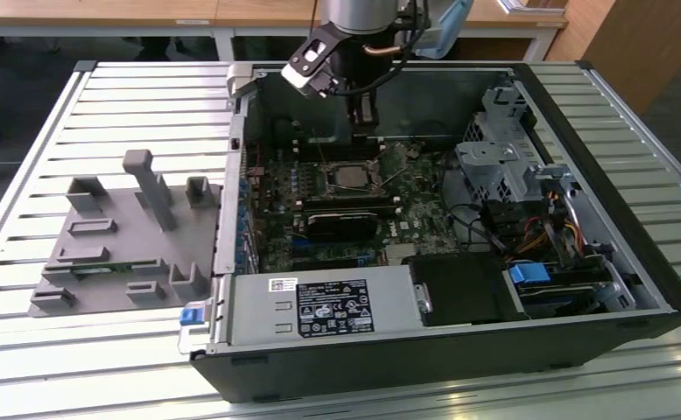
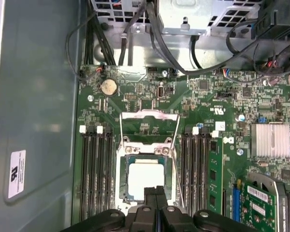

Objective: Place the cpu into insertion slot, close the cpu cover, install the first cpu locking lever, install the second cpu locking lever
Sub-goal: 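Close the cpu cover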

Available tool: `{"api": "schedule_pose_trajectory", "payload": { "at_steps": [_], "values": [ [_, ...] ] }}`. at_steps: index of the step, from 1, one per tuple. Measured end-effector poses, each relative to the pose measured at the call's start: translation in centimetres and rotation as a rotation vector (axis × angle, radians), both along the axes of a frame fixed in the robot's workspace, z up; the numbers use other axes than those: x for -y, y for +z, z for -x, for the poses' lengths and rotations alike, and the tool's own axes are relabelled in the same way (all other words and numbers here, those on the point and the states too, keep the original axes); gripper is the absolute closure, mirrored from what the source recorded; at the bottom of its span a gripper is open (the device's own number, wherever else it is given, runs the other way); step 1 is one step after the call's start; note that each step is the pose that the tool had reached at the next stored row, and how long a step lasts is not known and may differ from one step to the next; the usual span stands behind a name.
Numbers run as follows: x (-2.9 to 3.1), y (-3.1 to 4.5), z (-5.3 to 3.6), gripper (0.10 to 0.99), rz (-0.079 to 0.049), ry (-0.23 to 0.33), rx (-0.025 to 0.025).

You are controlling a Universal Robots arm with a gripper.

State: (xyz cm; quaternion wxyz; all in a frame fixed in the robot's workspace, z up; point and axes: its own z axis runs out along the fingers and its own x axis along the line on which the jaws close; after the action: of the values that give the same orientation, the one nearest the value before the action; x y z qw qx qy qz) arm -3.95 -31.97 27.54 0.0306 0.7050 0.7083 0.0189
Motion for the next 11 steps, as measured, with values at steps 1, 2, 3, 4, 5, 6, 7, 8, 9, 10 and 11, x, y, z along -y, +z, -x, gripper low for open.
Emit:
{"api": "schedule_pose_trajectory", "payload": {
  "at_steps": [1, 2, 3, 4, 5, 6, 7, 8, 9, 10, 11],
  "values": [
    [0.0, 0.0, -0.21, 0.961, 0.0, 0.0, 0.0],
    [0.01, 0.0, -0.43, 0.961, 0.0, 0.0, 0.0],
    [0.01, 0.0, -0.67, 0.961, 0.0, 0.0, 0.0],
    [0.01, 0.0, -0.87, 0.961, 0.0, 0.0, 0.0],
    [0.01, 0.04, -0.94, 0.961, 0.0, 0.0, -0.0001],
    [0.01, 0.13, -0.96, 0.961, -0.001, 0.0, 0.0],
    [0.01, 0.24, -0.97, 0.961, -0.001, 0.0, 0.0],
    [0.01, 0.31, -0.98, 0.961, -0.001, 0.0, -0.0001],
    [0.0, 0.33, -1.01, 0.961, -0.001, 0.0, 0.0001],
    [0.0, 0.33, -1.06, 0.961, -0.001, 0.0, 0.0001],
    [0.0, 0.34, -1.2, 0.961, -0.001, 0.0, 0.0001]
  ]
}}
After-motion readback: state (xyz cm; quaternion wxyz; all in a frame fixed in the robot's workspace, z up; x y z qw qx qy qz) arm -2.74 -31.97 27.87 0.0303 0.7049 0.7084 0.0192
